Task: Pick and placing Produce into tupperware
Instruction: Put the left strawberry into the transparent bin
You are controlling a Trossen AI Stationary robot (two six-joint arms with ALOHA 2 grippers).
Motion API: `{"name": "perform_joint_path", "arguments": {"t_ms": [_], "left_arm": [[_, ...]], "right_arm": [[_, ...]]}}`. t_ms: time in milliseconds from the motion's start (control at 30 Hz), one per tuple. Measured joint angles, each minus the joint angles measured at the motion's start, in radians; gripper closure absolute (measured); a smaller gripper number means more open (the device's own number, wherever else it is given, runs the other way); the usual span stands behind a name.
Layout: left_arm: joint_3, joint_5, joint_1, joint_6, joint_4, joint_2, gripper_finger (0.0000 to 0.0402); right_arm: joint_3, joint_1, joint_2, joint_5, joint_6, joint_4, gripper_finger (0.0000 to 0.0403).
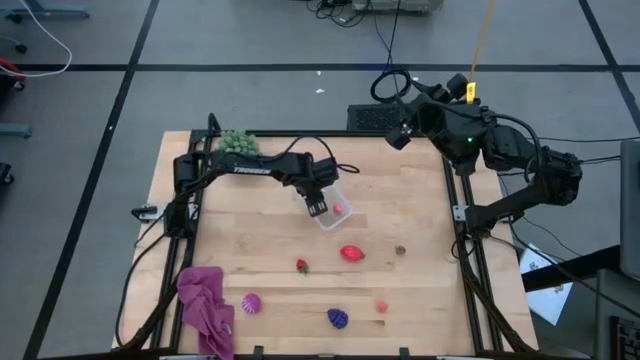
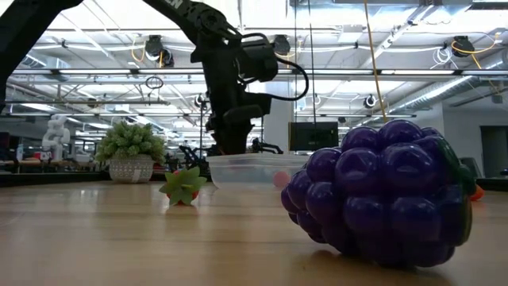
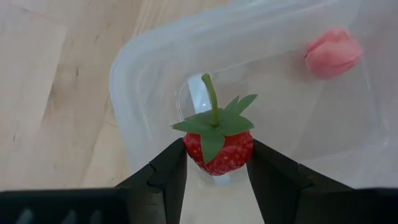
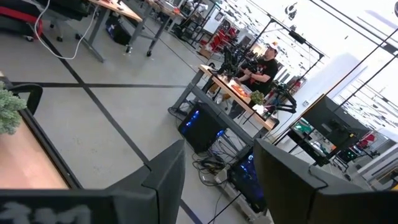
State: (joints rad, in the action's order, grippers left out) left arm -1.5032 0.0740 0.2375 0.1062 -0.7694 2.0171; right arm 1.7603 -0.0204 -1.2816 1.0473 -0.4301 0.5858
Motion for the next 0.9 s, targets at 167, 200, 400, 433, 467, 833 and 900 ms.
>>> {"name": "perform_joint_path", "arguments": {"t_ms": [167,200,400,433,467,833,900], "left_arm": [[0.004,-0.002,0.000,0.001,-0.012,0.000,0.0245],[0.004,-0.002,0.000,0.001,-0.013,0.000,0.0245],[0.005,-0.003,0.000,0.003,-0.010,0.005,0.0245],[0.005,-0.003,0.000,0.005,-0.009,0.007,0.0245],[0.005,-0.003,0.000,0.008,-0.013,0.009,0.0245],[0.005,-0.005,0.000,0.010,-0.012,0.034,0.0245],[0.005,-0.005,0.000,0.010,-0.010,0.034,0.0245]], "right_arm": [[0.000,0.000,0.000,0.000,0.000,0.000,0.0222],[0.000,0.000,0.000,0.000,0.000,0.000,0.0222],[0.000,0.000,0.000,-0.001,0.000,0.000,0.0222],[0.000,0.000,0.000,-0.001,0.000,-0.001,0.0222],[0.000,0.000,0.000,-0.001,0.000,-0.001,0.0222],[-0.001,0.000,0.000,-0.001,0.002,0.002,0.0222],[-0.001,0.000,0.000,-0.001,0.002,0.002,0.0222]]}}
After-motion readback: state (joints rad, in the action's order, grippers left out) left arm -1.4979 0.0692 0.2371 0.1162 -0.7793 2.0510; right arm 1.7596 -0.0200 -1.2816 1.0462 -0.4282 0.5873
